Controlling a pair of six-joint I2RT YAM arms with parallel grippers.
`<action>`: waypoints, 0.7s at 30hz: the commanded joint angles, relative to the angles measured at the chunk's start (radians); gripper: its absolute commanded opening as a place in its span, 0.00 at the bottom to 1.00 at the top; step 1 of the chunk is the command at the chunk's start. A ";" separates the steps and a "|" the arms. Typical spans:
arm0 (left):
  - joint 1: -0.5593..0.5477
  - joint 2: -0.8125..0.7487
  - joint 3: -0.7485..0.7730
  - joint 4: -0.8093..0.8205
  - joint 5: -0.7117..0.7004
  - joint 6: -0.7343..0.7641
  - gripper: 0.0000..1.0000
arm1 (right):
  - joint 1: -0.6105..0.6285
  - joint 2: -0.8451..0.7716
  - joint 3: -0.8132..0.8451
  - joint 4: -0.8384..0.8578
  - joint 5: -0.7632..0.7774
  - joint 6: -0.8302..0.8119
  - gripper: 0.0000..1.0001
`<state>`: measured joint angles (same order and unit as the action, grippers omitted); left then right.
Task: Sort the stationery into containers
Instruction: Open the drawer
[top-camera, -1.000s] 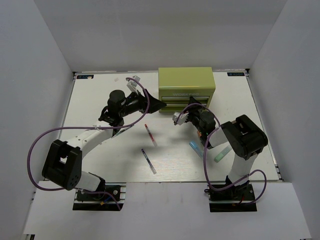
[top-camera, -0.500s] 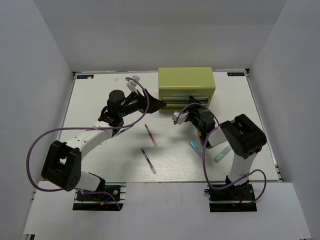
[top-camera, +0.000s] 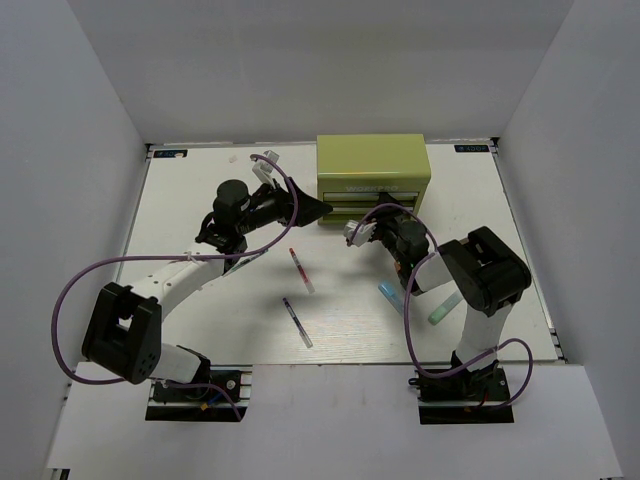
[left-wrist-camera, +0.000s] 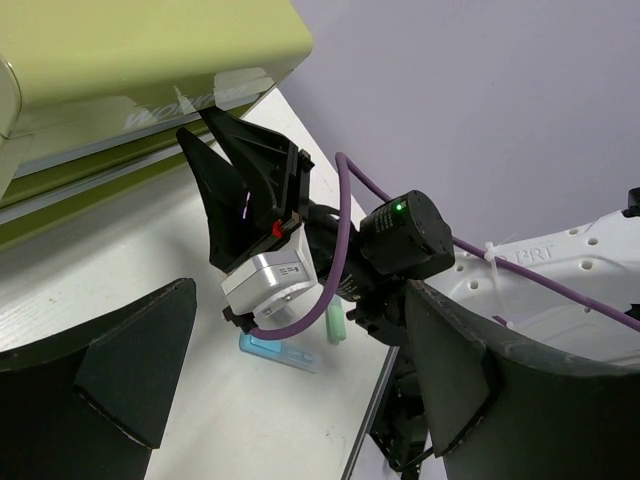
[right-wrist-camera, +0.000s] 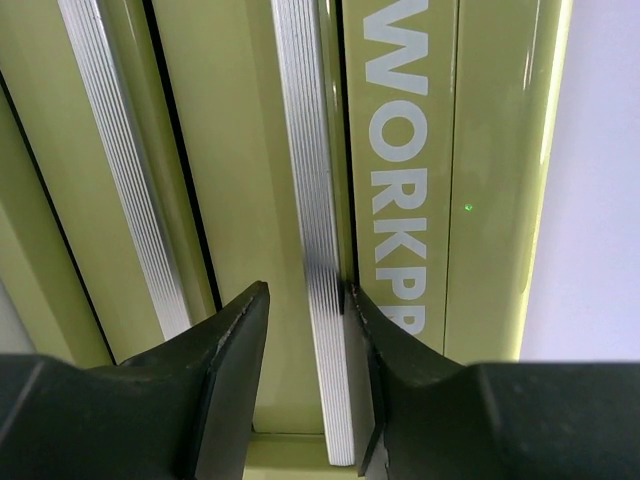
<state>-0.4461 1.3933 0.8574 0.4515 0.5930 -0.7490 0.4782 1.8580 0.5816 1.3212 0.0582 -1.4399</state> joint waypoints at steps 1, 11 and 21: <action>0.006 -0.047 0.002 0.010 0.018 0.008 0.94 | -0.021 0.036 0.053 0.566 0.069 0.009 0.42; 0.006 -0.056 -0.008 0.010 0.018 0.008 0.94 | -0.019 0.046 0.037 0.564 0.068 0.004 0.00; 0.006 -0.056 -0.008 0.010 0.018 0.008 0.94 | -0.016 0.000 -0.032 0.566 0.069 0.018 0.00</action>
<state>-0.4461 1.3792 0.8574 0.4503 0.5934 -0.7490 0.4820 1.8725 0.5739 1.3773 0.0750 -1.4742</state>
